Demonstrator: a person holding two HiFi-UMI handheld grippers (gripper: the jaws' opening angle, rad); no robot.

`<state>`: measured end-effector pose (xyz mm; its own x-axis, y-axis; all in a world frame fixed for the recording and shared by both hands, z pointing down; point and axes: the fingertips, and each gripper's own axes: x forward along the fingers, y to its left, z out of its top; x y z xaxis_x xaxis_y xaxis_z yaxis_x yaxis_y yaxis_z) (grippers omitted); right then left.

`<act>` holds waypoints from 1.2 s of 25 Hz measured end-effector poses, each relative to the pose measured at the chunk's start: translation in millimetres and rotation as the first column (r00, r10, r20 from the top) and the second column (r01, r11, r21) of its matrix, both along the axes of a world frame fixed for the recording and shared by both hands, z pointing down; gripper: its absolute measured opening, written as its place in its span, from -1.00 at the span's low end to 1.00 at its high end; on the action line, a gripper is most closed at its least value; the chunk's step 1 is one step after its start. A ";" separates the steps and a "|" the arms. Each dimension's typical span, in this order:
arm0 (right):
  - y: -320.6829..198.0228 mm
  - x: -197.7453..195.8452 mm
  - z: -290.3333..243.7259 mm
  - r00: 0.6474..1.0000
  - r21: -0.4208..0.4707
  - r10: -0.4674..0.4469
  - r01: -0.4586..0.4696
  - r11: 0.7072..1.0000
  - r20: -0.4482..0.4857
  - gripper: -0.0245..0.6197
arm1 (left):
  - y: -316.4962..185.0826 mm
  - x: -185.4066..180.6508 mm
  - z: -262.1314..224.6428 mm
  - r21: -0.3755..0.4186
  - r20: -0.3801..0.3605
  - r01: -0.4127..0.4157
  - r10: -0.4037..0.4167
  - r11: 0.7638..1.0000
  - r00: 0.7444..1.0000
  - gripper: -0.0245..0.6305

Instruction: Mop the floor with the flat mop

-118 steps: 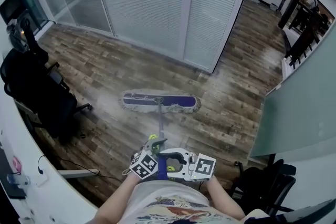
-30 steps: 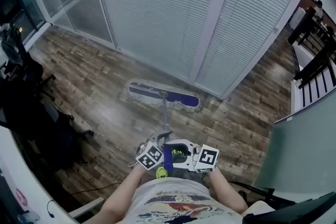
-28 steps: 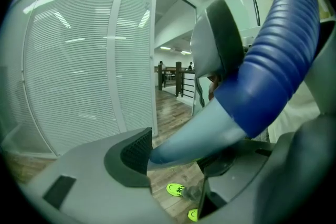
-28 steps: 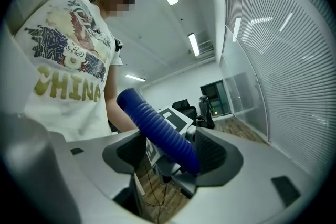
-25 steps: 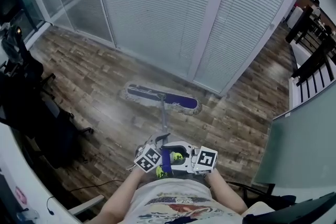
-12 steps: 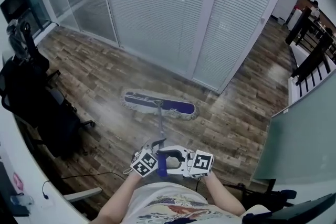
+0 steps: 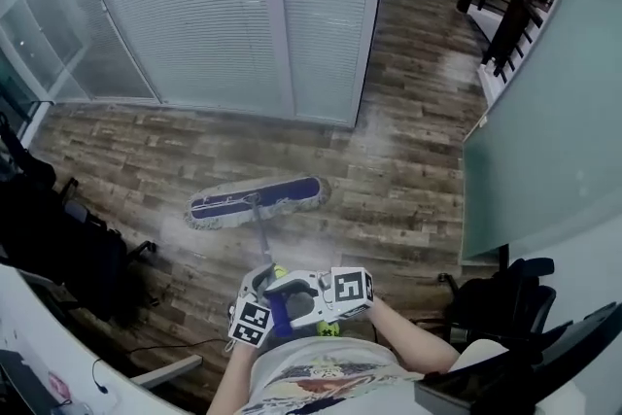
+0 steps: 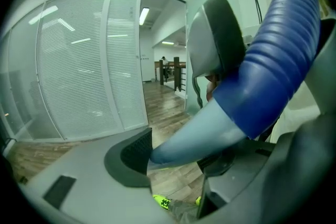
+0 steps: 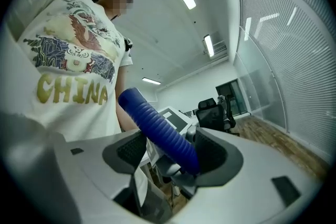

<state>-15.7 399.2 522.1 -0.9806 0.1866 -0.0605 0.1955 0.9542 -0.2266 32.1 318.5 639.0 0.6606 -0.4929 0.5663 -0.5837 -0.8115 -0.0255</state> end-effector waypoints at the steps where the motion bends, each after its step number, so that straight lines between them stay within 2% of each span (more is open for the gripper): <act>1: 7.9 3.8 -1.9 1.000 -0.002 -0.005 0.005 1.000 0.009 -0.10 | 8.0 3.4 -1.5 -0.001 -0.004 0.007 -0.007 1.000 1.000 -0.31; 5: 26.0 14.9 1.9 1.000 0.005 -0.021 0.021 1.000 0.006 -0.10 | 25.3 13.6 3.5 0.002 0.013 0.000 0.000 1.000 1.000 -0.31; 11: 25.8 19.8 11.4 0.999 0.014 -0.039 0.039 0.999 -0.016 -0.10 | 24.5 19.8 10.8 0.007 0.015 -0.018 0.018 1.000 1.000 -0.31; 17: 13.2 15.7 12.7 0.999 0.004 -0.052 0.052 0.999 0.001 -0.08 | 11.1 17.7 10.9 0.010 -0.021 -0.006 0.006 1.000 1.000 -0.30; 24: -35.3 -7.2 27.3 0.994 0.017 -0.093 0.094 0.995 -0.052 -0.07 | -37.5 -6.6 29.8 0.016 0.025 -0.034 0.034 0.999 0.999 -0.30; 30: -114.0 -38.0 17.0 0.995 0.007 -0.092 0.092 0.996 -0.036 -0.06 | -117.1 -37.2 19.4 0.020 -0.013 0.003 -0.003 1.000 1.000 -0.30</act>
<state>-53.6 285.2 539.1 -0.9606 0.2768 -0.0241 0.2749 0.9344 -0.2266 -5.1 201.4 658.4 0.6665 -0.5061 0.5474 -0.5863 -0.8093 -0.0344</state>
